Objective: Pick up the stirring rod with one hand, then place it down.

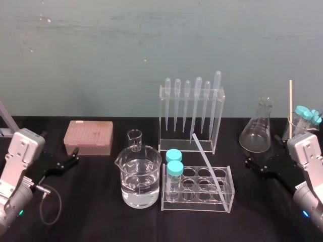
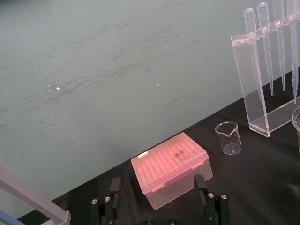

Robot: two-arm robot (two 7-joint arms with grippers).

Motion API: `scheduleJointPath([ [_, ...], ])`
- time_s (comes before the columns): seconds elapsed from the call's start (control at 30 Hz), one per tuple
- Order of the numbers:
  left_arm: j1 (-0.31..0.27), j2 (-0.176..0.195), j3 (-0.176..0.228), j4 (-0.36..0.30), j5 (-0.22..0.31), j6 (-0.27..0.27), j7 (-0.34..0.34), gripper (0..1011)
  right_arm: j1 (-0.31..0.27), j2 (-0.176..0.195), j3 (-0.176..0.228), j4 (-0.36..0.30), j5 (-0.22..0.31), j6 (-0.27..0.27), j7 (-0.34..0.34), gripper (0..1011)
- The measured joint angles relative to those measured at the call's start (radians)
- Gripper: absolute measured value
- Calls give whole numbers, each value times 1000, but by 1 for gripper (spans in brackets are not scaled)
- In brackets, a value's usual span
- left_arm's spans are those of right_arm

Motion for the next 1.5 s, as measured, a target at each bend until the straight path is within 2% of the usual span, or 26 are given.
scheduleJointPath([
  [0.5,0,0,0,0,0,0,0,1000,-1,-1,3,0,-4,0,0,1000],
  [0.7,0,0,0,0,0,0,0,1000,-21,-14,35,-13,-16,-48,-17,1000],
  [0.83,0,0,0,0,0,0,0,1000,-41,-23,57,-25,-51,-169,-45,1000],
  [0.9,0,0,0,0,0,0,0,1000,-48,-28,60,-34,-110,-287,-61,1000],
  [1.03,0,0,0,0,0,0,0,1000,-45,-33,49,-38,-162,-371,-59,1000],
  [1.1,0,0,0,0,0,0,0,1000,-35,-35,36,-41,-179,-409,-32,1000],
  [1.2,0,0,0,0,0,0,0,1000,-14,-34,10,-44,-157,-424,44,1000],
  [1.23,0,0,0,0,0,0,0,1000,-2,-34,-5,-44,-131,-422,90,1000],
  [1.33,0,0,0,0,0,0,0,1000,16,-36,-22,-42,-75,-400,163,1000],
  [1.37,0,0,0,0,0,0,0,1000,29,-38,-33,-37,-29,-370,217,1000],
  [1.43,0,0,0,0,0,0,0,1000,44,-40,-42,-32,27,-324,273,1000],
  [1.5,0,0,0,0,0,0,0,1000,66,-47,-50,-21,111,-241,354,1000],
])
